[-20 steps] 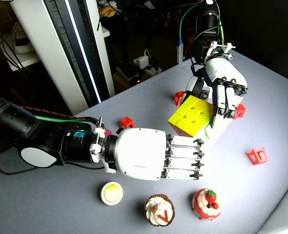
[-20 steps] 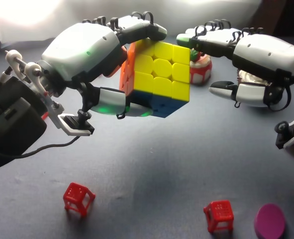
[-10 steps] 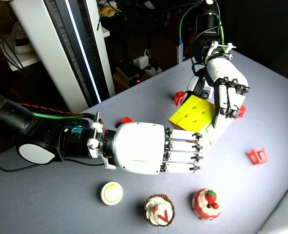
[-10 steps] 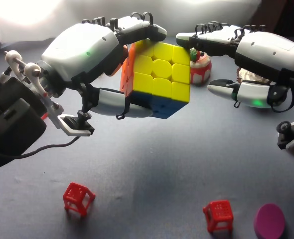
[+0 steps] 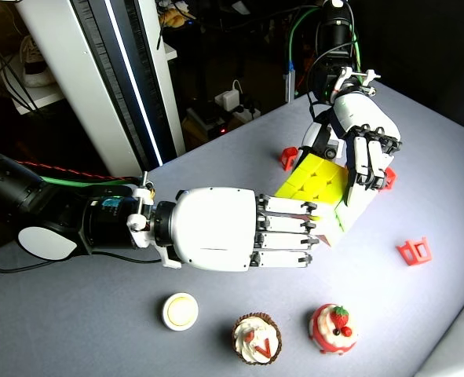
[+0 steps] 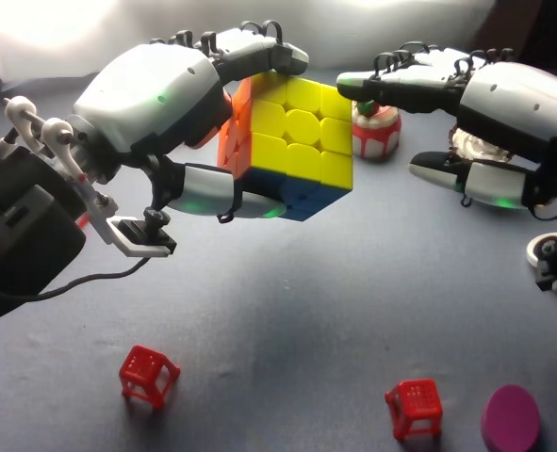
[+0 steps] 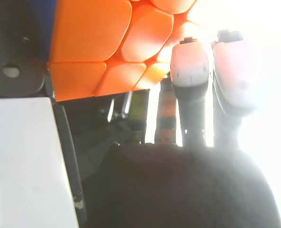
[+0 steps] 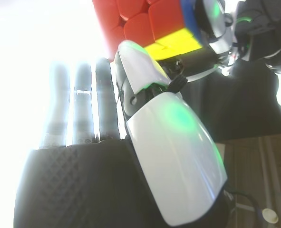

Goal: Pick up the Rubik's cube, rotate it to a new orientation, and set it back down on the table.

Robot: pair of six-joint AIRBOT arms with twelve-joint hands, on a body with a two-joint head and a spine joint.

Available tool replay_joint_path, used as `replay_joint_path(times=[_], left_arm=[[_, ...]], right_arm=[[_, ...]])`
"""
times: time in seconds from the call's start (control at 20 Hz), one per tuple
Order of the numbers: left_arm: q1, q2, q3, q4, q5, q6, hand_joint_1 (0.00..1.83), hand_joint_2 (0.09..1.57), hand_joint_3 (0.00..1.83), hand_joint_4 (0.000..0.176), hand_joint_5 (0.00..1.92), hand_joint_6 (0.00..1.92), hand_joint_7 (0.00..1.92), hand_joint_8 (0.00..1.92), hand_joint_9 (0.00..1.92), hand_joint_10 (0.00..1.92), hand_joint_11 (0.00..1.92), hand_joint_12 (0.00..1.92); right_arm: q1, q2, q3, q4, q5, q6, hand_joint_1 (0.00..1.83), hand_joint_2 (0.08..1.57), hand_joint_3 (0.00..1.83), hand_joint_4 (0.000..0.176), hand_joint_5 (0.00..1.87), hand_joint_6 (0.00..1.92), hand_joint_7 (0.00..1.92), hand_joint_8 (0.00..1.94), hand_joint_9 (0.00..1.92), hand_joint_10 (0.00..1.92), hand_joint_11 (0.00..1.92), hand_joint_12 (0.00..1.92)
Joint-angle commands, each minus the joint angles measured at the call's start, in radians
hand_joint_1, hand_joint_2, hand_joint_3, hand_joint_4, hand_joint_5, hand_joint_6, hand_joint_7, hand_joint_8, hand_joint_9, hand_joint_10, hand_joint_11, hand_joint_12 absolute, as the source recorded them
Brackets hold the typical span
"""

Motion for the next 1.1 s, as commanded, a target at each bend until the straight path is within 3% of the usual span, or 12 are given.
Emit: replay_joint_path(times=[0.0, 0.25, 0.35, 0.45, 0.5, 0.6, 0.65, 0.7, 0.8, 0.9, 0.95, 1.05], left_arm=[[-0.008, 0.011, 0.002, -0.003, -0.157, -0.01, 1.18, 1.12, 0.35, 0.0, 0.64, 1.53, 0.69, 1.6, 1.2, 1.92, 1.36, 1.92], [-0.008, 0.011, -0.004, 0.008, -0.166, -0.011, 1.1, 1.22, 0.06, 0.0, 0.7, 1.39, 0.9, 1.79, 1.15, 1.92, 1.27, 1.92], [-0.008, 0.011, -0.006, 0.014, -0.171, -0.014, 1.17, 1.26, 0.07, 0.0, 0.57, 1.41, 0.75, 1.67, 1.14, 1.92, 1.27, 1.92], [-0.009, 0.011, -0.008, 0.023, -0.176, -0.016, 1.17, 1.28, 0.06, 0.0, 0.55, 1.39, 0.74, 1.71, 1.13, 1.92, 1.28, 1.92], [-0.01, 0.011, -0.01, 0.025, -0.181, -0.017, 1.18, 1.27, 0.05, 0.0, 0.54, 1.43, 0.77, 1.63, 1.01, 1.91, 1.15, 1.92], [-0.011, 0.011, -0.013, 0.035, -0.19, -0.021, 1.18, 1.27, 0.05, 0.0, 0.54, 1.44, 0.78, 1.61, 0.98, 1.91, 1.13, 1.92], [-0.011, 0.011, -0.014, 0.037, -0.193, -0.021, 1.17, 1.28, 0.06, 0.0, 0.53, 1.44, 0.76, 1.67, 1.06, 1.92, 1.2, 1.92], [-0.012, 0.012, -0.016, 0.041, -0.197, -0.021, 1.16, 1.29, 0.07, 0.0, 0.52, 1.46, 0.74, 1.7, 1.1, 1.92, 1.24, 1.92], [-0.013, 0.012, -0.017, 0.042, -0.199, -0.022, 1.17, 1.15, 0.37, 0.0, 0.52, 1.51, 0.76, 1.71, 1.04, 1.92, 1.2, 1.92], [-0.013, 0.012, -0.017, 0.043, -0.2, -0.022, 1.17, 1.1, 0.46, 0.0, 0.53, 1.52, 0.76, 1.73, 1.07, 1.92, 1.22, 1.92], [-0.014, 0.012, -0.017, 0.045, -0.199, -0.022, 1.18, 1.08, 0.47, 0.0, 0.54, 1.51, 0.78, 1.69, 1.04, 1.92, 1.2, 1.92], [-0.015, 0.01, -0.017, 0.047, -0.196, -0.022, 1.2, 1.06, 0.43, 0.0, 0.62, 1.43, 0.83, 1.56, 0.94, 1.91, 1.1, 1.92]], right_arm=[[0.004, 0.007, -0.003, 0.023, 0.133, 0.006, 1.29, 1.31, 0.0, 0.0, 0.3, 0.02, 0.35, 0.04, 0.14, 0.74, 0.0, 1.55], [0.004, 0.007, 0.021, 0.036, 0.13, 0.006, 1.26, 1.31, 0.0, 0.0, 0.21, 0.0, 0.23, 0.0, 0.0, 0.73, 0.0, 1.67], [0.005, 0.007, 0.036, 0.045, 0.12, 0.006, 1.25, 1.3, 0.0, 0.0, 0.19, 0.0, 0.14, 0.0, 0.03, 0.32, 0.0, 1.09], [0.006, 0.007, 0.049, 0.052, 0.107, 0.006, 1.29, 1.3, 0.0, 0.0, 0.2, 0.01, 0.15, 0.0, 0.07, 0.24, 0.0, 0.8], [0.008, 0.007, 0.056, 0.053, 0.098, 0.006, 1.16, 1.26, 0.0, 0.0, 0.21, 0.0, 0.14, 0.0, 0.07, 0.21, 0.0, 1.07], [0.01, -0.006, 0.069, 0.053, 0.076, 0.006, 1.04, 1.24, 0.0, 0.0, 0.19, 0.0, 0.03, 0.0, 0.01, 0.04, 0.0, 1.2], [0.01, -0.01, 0.072, 0.053, 0.07, 0.006, 1.06, 1.24, 0.0, 0.0, 0.2, 0.0, 0.0, 0.0, 0.0, 0.01, 0.0, 0.98], [0.012, -0.018, 0.08, 0.053, 0.056, 0.006, 1.06, 1.27, 0.0, 0.0, 0.17, 0.01, 0.02, 0.0, 0.01, 0.0, 0.0, 1.05], [0.014, -0.029, 0.09, 0.053, 0.043, 0.006, 1.06, 1.3, 0.01, 0.0, 0.09, 0.03, 0.0, 0.0, 0.0, 0.0, 0.0, 0.15], [0.017, -0.039, 0.094, 0.053, 0.04, 0.006, 1.07, 1.32, 0.0, 0.0, 0.06, 0.0, 0.0, 0.0, 0.0, 0.01, 0.0, 0.32], [0.018, -0.042, 0.096, 0.051, 0.04, 0.006, 1.16, 1.32, 0.0, 0.0, 0.09, 0.01, 0.12, 0.03, 0.04, 0.43, 0.0, 1.08], [0.022, -0.047, 0.098, 0.048, 0.035, 0.006, 1.18, 1.3, 0.0, 0.0, 0.1, 0.01, 0.19, 0.03, 0.0, 0.73, 0.0, 1.54]])
